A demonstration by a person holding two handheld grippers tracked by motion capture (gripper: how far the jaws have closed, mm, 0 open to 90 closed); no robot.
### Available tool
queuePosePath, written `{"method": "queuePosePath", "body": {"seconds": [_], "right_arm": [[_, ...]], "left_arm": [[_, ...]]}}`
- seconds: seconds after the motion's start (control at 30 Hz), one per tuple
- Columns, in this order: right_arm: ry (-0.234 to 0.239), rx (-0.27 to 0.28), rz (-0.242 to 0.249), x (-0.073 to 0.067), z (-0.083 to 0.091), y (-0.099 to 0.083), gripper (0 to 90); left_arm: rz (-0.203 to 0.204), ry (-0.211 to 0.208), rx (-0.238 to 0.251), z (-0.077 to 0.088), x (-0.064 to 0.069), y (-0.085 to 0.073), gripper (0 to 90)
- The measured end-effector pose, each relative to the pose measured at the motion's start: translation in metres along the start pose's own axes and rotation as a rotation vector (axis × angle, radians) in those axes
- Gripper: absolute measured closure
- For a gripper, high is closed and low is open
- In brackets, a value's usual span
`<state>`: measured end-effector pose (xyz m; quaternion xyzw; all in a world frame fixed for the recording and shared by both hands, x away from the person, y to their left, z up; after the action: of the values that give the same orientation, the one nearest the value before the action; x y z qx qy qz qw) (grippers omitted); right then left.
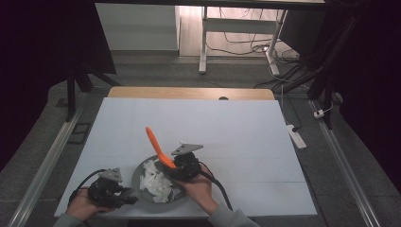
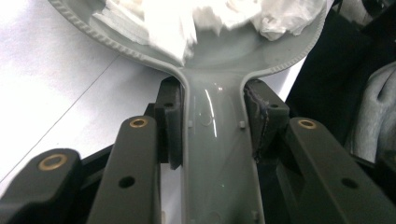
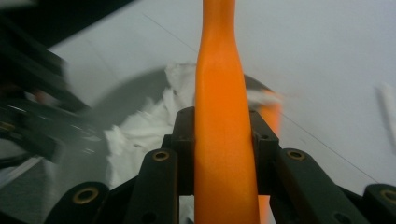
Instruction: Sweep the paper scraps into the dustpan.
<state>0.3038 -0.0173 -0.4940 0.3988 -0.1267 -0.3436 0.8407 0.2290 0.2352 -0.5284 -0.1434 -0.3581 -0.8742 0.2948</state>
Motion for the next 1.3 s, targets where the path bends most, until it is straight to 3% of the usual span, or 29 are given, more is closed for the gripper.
{"method": "queuePosePath", "body": {"seconds": [0.07,0.13,0.33,0.53,0.73,0.87,1.07,1.3], "right_arm": [[0.015,0.030,-0.010,-0.001,0.005,0.007,70.3],[-0.008,0.062,-0.012,0.005,0.012,0.014,70.3],[-0.098,0.112,-0.061,0.042,0.030,0.028,70.3],[-0.164,0.122,-0.083,0.076,0.033,0.032,70.3],[-0.245,0.080,-0.092,0.109,0.020,0.031,70.3],[-0.265,0.048,-0.086,0.123,0.006,0.029,70.3],[-0.274,0.007,-0.107,0.136,-0.016,0.024,70.3],[-0.282,-0.021,-0.098,0.137,-0.031,0.029,70.3]], "left_arm": [[0.006,0.001,0.007,-0.002,0.000,0.001,61.1],[0.009,0.003,0.012,-0.003,-0.001,0.001,61.1],[0.034,0.019,0.036,-0.003,-0.004,0.000,61.0],[0.046,0.029,0.048,-0.002,-0.004,0.000,61.0],[0.071,0.050,0.071,0.010,-0.008,-0.005,61.0],[0.075,0.064,0.074,0.010,-0.013,-0.003,61.0],[0.056,0.062,0.062,0.005,-0.021,0.012,61.0],[0.057,0.053,0.059,0.001,-0.028,0.022,61.1]]}}
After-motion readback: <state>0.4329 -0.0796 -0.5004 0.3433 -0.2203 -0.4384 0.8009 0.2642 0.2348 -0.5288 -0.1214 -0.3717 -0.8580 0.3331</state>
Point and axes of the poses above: each handheld gripper's, and its own axes: z roughly backward along the jaws, y roughly out of its top, x roughly to its right, the point moved 1 cm from there along -z, roughly forward along the jaws, and after that the axes turned 12 degrees about -y, right-handed, at the moved point
